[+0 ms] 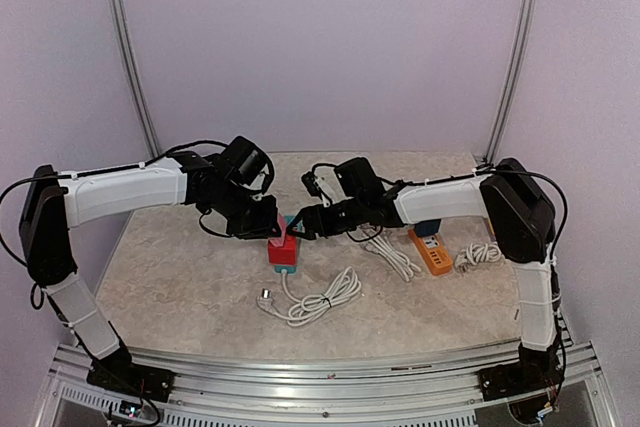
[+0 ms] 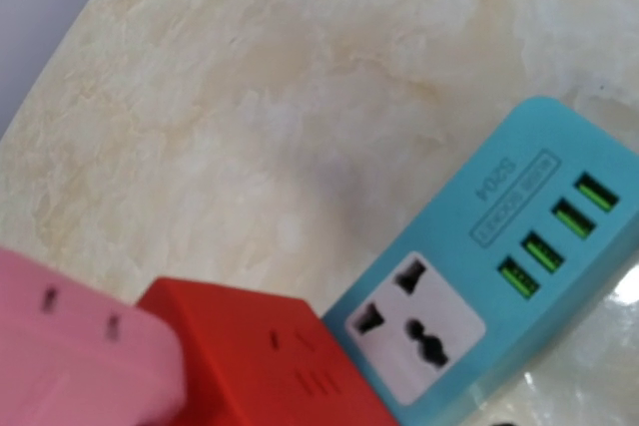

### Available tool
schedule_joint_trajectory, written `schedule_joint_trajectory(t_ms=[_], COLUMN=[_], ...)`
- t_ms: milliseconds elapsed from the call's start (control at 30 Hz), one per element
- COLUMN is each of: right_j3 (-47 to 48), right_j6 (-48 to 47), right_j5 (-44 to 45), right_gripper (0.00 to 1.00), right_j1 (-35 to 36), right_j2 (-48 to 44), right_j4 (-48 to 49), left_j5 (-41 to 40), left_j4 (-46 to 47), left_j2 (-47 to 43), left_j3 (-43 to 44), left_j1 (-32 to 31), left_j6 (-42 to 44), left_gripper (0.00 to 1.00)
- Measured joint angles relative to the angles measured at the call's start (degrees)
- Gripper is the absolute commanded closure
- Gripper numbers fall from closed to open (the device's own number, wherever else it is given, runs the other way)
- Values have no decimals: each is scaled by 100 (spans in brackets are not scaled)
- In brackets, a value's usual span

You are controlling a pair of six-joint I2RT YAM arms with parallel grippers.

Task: Pull the plug off the socket

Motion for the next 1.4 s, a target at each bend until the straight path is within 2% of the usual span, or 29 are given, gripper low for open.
schedule_joint_trajectory(t_ms=[433, 1133, 1400], right_j3=[83, 210, 232], right_j6=[-120, -323, -354], right_j5=[85, 184, 201], right_gripper=[32, 33, 33], right_j1=[0, 76, 76], right_j2=[109, 195, 212], right_j4=[-70, -70, -70], left_j5=[177, 1266, 1864], left_j4=[214, 1349, 2319], left_j2=[-76, -647, -992], left_j3=[-155, -1213, -1392], left_j1=[118, 675, 837], left_j6=[-7, -345, -522], left_gripper=[100, 100, 100])
